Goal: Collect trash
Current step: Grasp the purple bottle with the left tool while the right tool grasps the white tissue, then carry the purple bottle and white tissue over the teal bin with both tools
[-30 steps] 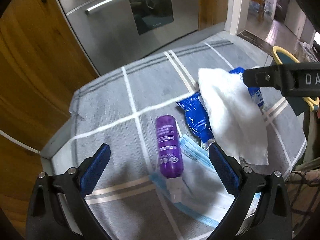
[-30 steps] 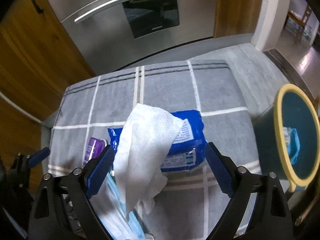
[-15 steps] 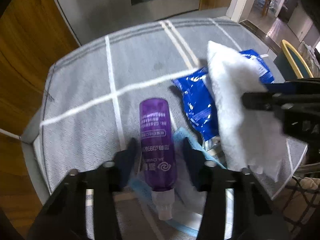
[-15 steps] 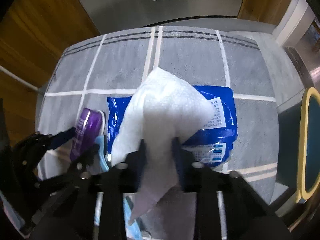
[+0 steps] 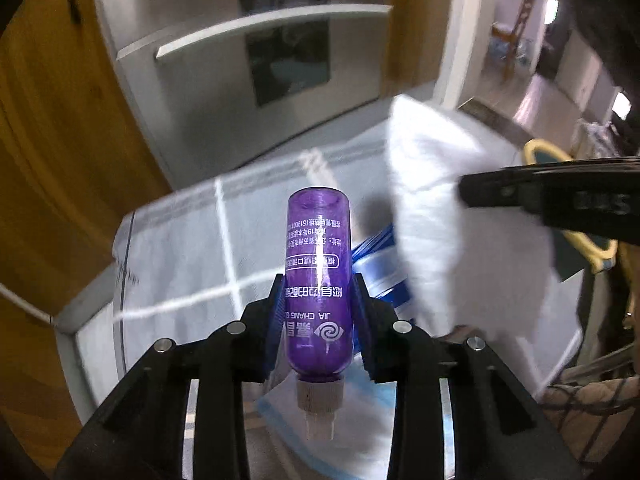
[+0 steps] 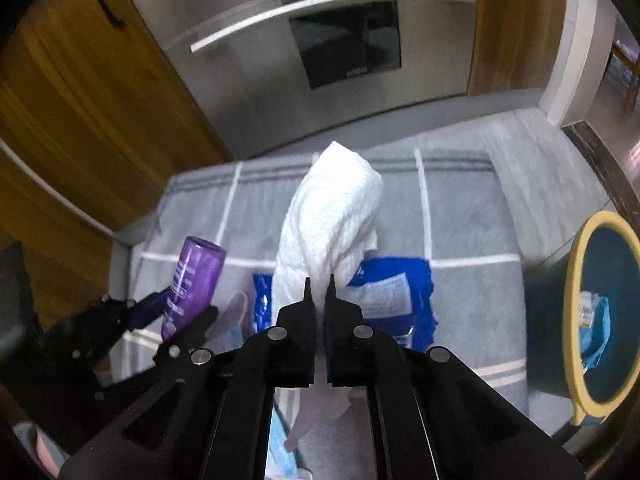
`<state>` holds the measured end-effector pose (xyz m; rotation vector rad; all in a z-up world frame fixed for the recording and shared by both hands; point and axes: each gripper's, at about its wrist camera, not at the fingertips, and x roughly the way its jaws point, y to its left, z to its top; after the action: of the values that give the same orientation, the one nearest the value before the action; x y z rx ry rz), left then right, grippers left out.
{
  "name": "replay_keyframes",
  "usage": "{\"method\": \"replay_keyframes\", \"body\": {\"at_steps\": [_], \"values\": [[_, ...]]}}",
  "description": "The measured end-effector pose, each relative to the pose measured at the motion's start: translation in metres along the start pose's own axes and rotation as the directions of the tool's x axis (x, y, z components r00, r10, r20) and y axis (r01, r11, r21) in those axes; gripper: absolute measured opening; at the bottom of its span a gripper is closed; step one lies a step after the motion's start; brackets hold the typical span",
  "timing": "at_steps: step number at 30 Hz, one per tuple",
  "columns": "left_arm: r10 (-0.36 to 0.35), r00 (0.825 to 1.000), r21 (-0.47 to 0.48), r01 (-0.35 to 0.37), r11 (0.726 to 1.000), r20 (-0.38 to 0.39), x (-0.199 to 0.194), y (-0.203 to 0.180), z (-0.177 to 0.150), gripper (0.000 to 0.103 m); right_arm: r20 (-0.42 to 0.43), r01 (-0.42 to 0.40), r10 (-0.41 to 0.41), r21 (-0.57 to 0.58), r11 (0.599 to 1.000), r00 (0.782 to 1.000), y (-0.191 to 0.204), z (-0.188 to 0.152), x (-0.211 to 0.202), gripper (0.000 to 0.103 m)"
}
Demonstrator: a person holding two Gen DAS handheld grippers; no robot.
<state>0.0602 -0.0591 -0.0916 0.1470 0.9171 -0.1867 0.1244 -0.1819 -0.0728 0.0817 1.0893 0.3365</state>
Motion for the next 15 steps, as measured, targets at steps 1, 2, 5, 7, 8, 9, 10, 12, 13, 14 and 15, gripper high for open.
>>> {"method": "replay_keyframes", "body": {"at_steps": [1,2,5,7,8,9,10,12,13,14,15], "values": [[-0.01,1.0,0.012,0.01,1.0,0.021,-0.005,-0.005,0.005,0.032,0.019,0.003,-0.003,-0.002,1.0,1.0,-0.002,0.002,-0.007,0.005],[-0.02,0.999,0.023,0.019,1.0,0.049,-0.013,-0.011,0.009,0.032,0.035,0.012,-0.012,-0.006,1.0,0.999,-0.003,0.004,-0.011,0.005],[-0.04,0.994,0.023,0.038,0.999,0.101,-0.028,-0.021,0.02,0.032,0.085,0.026,-0.026,0.008,1.0,0.996,-0.014,0.009,-0.03,0.005],[-0.039,0.99,0.038,0.035,0.999,0.132,-0.035,-0.027,0.025,0.032,0.114,0.025,-0.027,0.021,0.999,0.993,-0.026,0.012,-0.043,0.005],[-0.042,0.989,0.048,0.035,0.998,0.144,-0.039,-0.031,0.027,0.032,0.133,0.029,-0.032,0.027,0.999,0.991,-0.031,0.013,-0.05,0.005],[-0.05,0.986,0.064,0.04,0.997,0.161,-0.044,-0.037,0.029,0.032,0.15,0.033,-0.038,0.031,0.999,0.988,-0.036,0.013,-0.056,0.005],[-0.06,0.984,0.074,0.048,0.996,0.17,-0.045,-0.04,0.031,0.032,0.162,0.035,-0.04,0.036,0.999,0.986,-0.042,0.013,-0.061,0.005],[-0.082,0.98,0.094,0.065,0.993,0.182,-0.05,-0.053,0.033,0.032,0.183,0.034,-0.043,0.052,0.998,0.982,-0.053,0.013,-0.07,0.005],[-0.091,0.979,0.104,0.073,0.992,0.184,-0.052,-0.059,0.033,0.032,0.197,0.032,-0.044,0.062,0.998,0.979,-0.06,0.013,-0.077,0.005],[-0.101,0.978,0.117,0.08,0.99,0.184,-0.052,-0.064,0.033,0.032,0.209,0.034,-0.048,0.068,0.997,0.977,-0.065,0.012,-0.082,0.005],[-0.11,0.977,0.132,0.086,0.987,0.184,-0.053,-0.072,0.033,0.032,0.221,0.036,-0.052,0.074,0.997,0.974,-0.07,0.012,-0.088,0.005]]}}
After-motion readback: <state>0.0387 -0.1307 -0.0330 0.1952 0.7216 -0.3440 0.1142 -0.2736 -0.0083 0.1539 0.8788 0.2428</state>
